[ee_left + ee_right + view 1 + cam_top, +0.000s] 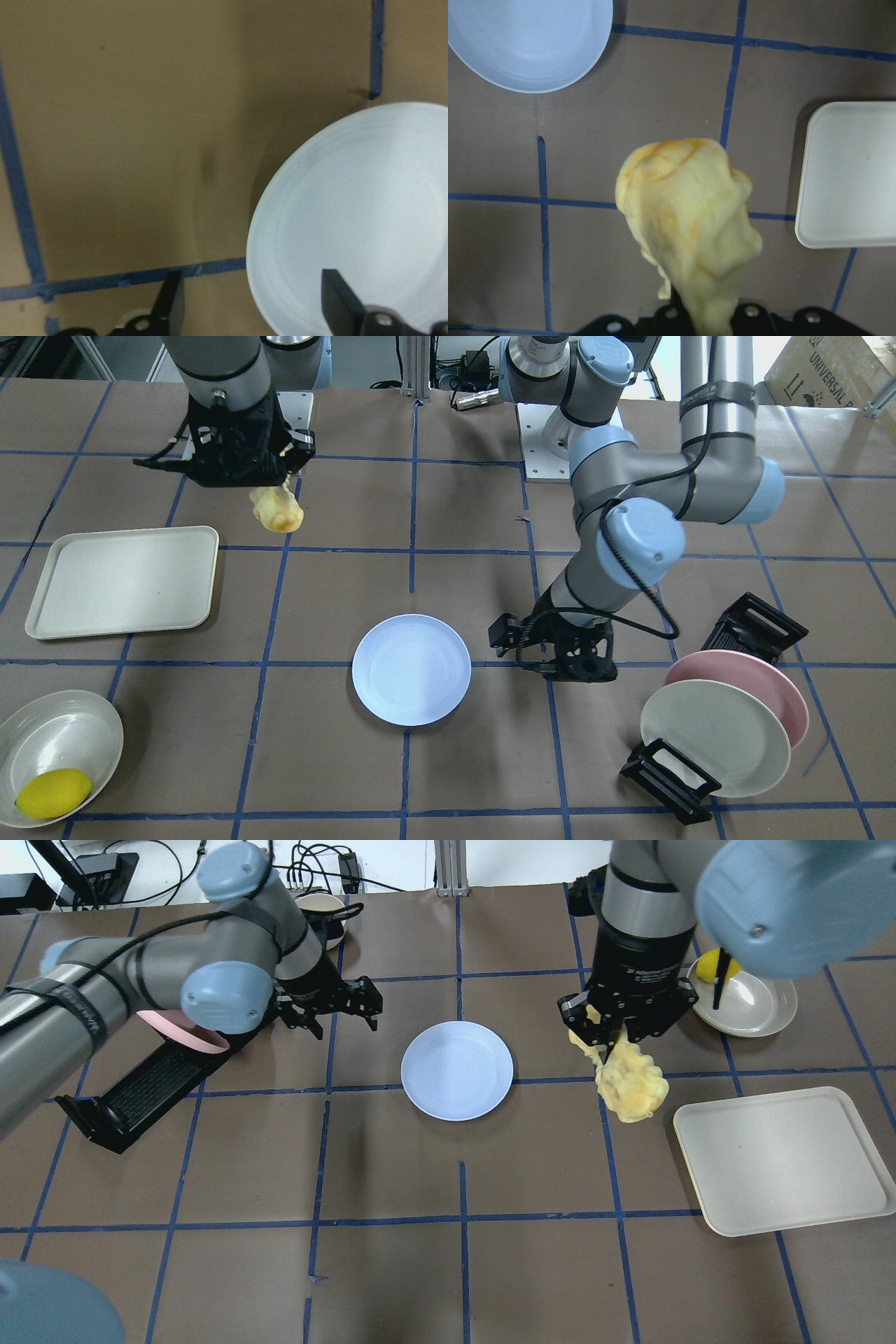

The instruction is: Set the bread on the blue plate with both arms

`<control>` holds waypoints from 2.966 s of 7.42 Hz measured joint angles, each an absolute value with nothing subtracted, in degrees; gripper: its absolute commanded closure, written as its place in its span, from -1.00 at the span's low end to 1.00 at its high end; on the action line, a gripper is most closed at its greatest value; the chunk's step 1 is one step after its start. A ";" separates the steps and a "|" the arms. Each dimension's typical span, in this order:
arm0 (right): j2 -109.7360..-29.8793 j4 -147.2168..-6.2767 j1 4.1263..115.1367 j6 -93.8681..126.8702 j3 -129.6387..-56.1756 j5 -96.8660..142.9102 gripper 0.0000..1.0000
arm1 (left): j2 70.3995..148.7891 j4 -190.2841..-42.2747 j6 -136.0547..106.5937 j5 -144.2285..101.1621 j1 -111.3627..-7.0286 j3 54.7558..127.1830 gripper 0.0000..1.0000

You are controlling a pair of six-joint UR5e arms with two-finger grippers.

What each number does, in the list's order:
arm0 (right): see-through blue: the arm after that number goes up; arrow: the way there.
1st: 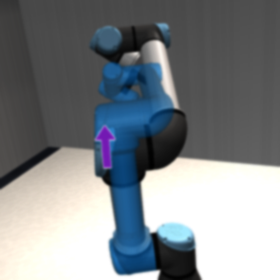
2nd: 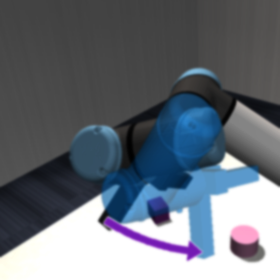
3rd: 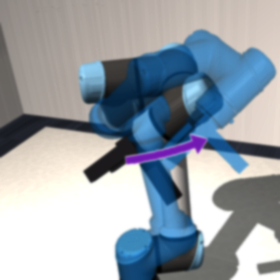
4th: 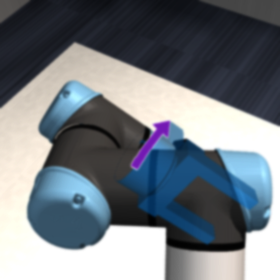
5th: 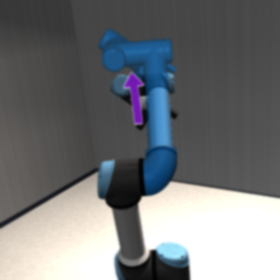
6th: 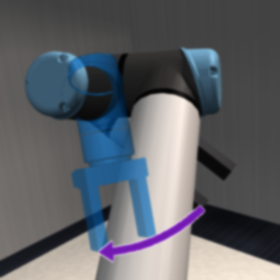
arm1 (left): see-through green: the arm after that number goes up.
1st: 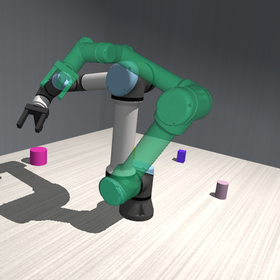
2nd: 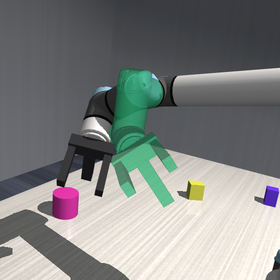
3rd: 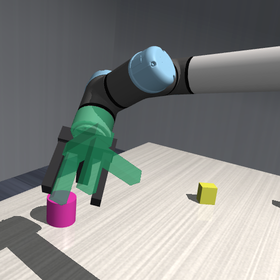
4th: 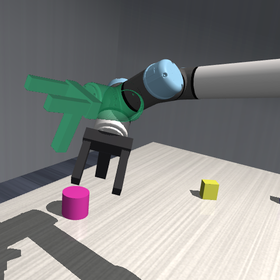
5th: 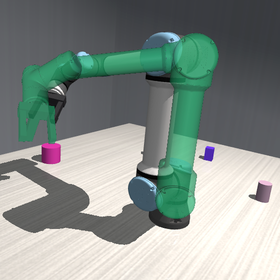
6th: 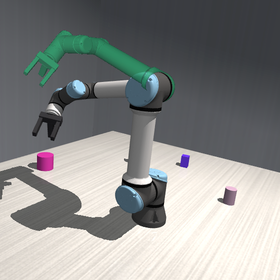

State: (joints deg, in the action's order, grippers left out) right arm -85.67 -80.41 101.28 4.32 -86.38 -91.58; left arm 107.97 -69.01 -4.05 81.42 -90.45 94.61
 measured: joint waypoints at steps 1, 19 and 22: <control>-81.91 -85.04 104.86 5.66 -86.00 -91.45 0.57 | 103.97 -73.90 -3.29 82.88 -87.83 94.19 -0.99; -60.92 -99.71 104.62 0.96 -73.29 -92.16 -0.99 | 93.42 -97.19 2.29 89.41 -85.69 80.77 -0.99; -72.10 -90.40 98.04 -5.02 -78.06 -92.24 -0.99 | 93.38 -97.02 2.29 89.47 -85.69 81.06 -0.99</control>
State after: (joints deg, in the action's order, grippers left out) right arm -72.10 -90.40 98.04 -5.02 -78.06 -92.24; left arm 93.38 -97.02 2.29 89.47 -85.69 81.06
